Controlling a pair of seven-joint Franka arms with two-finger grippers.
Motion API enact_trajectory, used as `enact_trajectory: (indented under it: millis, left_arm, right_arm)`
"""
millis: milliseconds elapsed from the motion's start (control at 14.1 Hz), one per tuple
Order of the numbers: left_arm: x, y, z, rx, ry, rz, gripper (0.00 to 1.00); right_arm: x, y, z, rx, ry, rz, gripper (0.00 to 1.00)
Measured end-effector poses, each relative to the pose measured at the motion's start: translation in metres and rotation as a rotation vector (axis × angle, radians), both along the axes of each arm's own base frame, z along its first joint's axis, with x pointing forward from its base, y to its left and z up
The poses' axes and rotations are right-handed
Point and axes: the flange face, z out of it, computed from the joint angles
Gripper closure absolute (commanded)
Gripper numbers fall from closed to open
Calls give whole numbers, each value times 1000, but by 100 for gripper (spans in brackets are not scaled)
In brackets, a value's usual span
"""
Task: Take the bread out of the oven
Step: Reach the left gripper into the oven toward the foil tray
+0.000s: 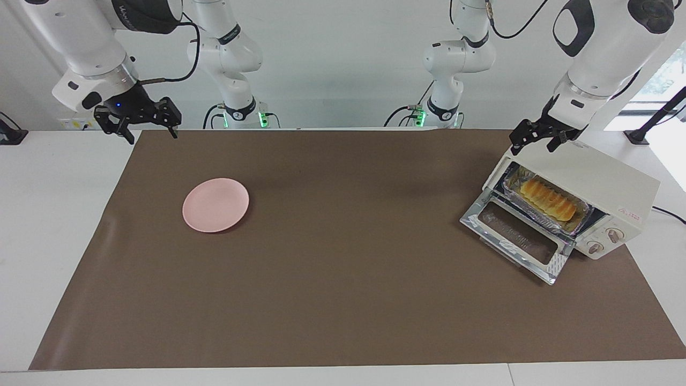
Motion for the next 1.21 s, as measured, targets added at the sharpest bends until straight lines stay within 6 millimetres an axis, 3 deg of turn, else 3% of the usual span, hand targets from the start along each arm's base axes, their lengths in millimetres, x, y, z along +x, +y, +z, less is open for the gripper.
enact_trajectory:
  millis: [569, 853, 996, 1209]
  left_arm:
    - [1, 1, 1, 1, -7, 18, 0]
    - [16, -1, -3, 1, -88, 169, 0]
    - [32, 1, -22, -1, -105, 207, 0]
    - [64, 1, -78, 42, -97, 285, 0]
  right_arm:
    - [0, 0, 0, 0, 0, 0, 0]
    - [0, 0, 0, 0, 0, 0, 0]
    - [0, 0, 0, 0, 0, 0, 0]
    - [0, 0, 0, 0, 0, 0, 0]
